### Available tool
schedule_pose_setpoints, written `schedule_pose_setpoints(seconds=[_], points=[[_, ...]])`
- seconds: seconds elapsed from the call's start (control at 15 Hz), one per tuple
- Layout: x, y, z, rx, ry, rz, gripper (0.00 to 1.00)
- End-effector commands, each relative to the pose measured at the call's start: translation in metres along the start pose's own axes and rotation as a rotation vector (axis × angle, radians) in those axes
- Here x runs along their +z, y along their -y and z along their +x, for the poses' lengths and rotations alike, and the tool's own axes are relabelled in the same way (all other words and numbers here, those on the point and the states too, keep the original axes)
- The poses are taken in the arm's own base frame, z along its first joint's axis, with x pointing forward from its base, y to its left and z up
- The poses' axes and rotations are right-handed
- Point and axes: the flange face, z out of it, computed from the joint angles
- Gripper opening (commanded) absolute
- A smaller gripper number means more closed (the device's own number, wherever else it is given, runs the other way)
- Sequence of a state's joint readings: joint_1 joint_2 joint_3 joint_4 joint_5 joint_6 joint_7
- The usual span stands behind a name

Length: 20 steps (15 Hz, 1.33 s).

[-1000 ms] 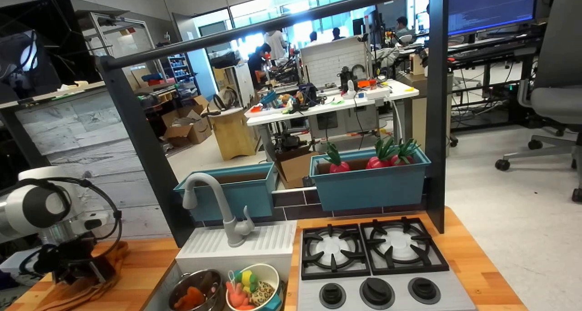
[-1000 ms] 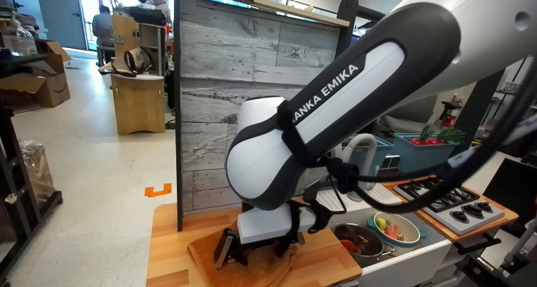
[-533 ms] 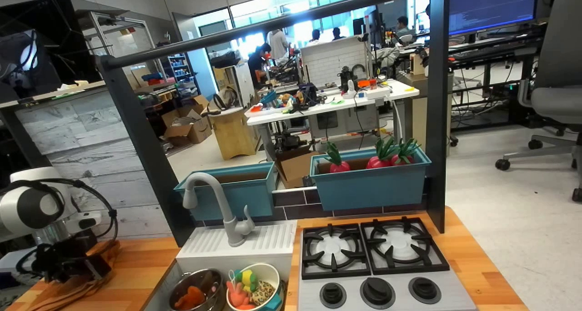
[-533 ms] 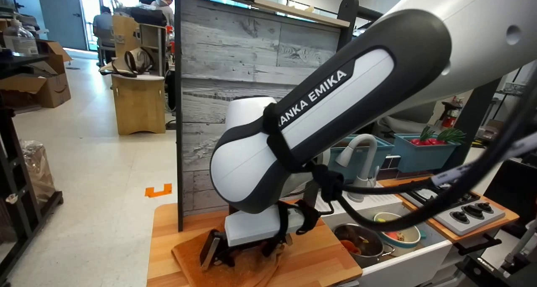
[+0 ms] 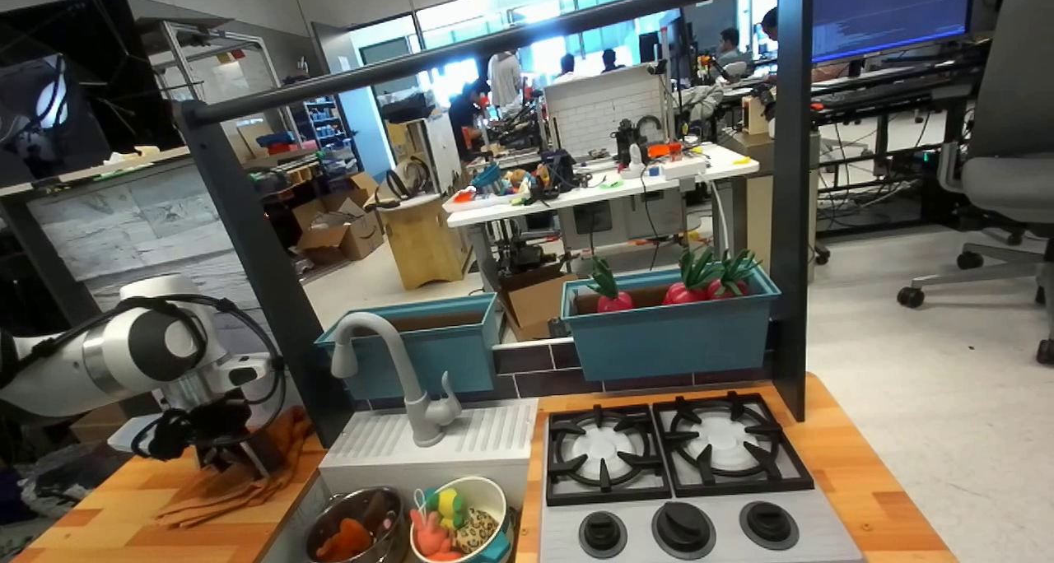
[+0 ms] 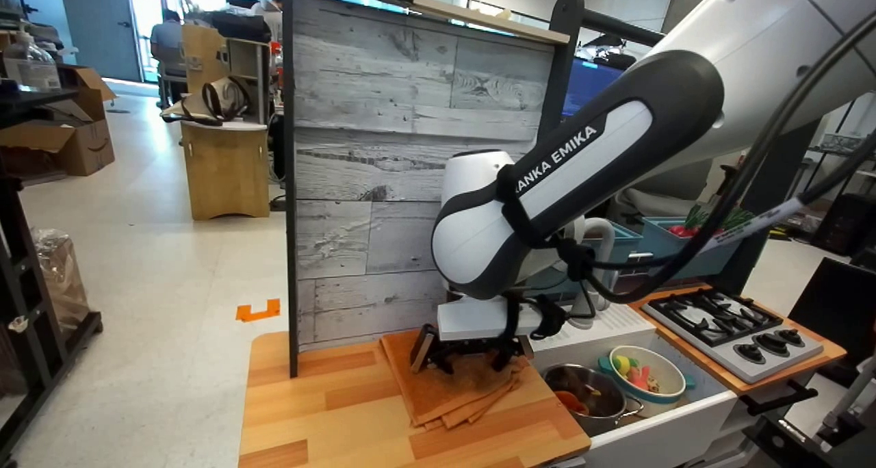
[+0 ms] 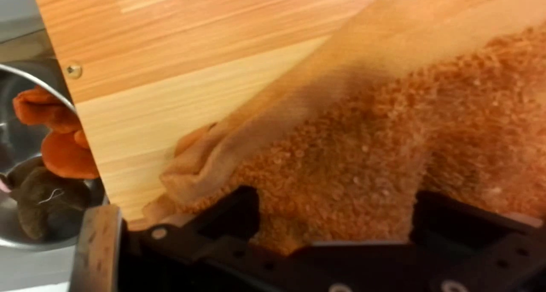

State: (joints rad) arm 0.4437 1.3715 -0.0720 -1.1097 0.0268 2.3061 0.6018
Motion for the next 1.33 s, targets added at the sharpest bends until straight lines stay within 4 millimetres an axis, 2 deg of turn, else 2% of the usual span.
schedule_pose_setpoints(seconds=[0.0,0.2,0.33,0.47,0.53,0.6,0.73,0.87,1.0,1.27], points=[[0.051,0.039,-0.038,-0.156,-0.053,0.023,1.00],[0.040,0.081,-0.059,-0.288,-0.087,0.097,1.00],[0.039,0.111,-0.080,-0.376,-0.103,0.146,1.00],[0.043,0.133,-0.103,-0.434,-0.087,0.176,1.00],[0.047,0.138,-0.112,-0.440,-0.055,0.165,1.00],[0.056,0.130,-0.116,-0.399,-0.008,0.099,1.00],[0.059,0.103,-0.095,-0.295,-0.008,0.022,1.00],[0.048,0.080,-0.077,-0.196,-0.034,0.008,1.00],[0.042,0.061,-0.067,-0.104,-0.058,-0.005,1.00],[0.052,0.026,-0.061,0.077,-0.096,-0.054,1.00]])
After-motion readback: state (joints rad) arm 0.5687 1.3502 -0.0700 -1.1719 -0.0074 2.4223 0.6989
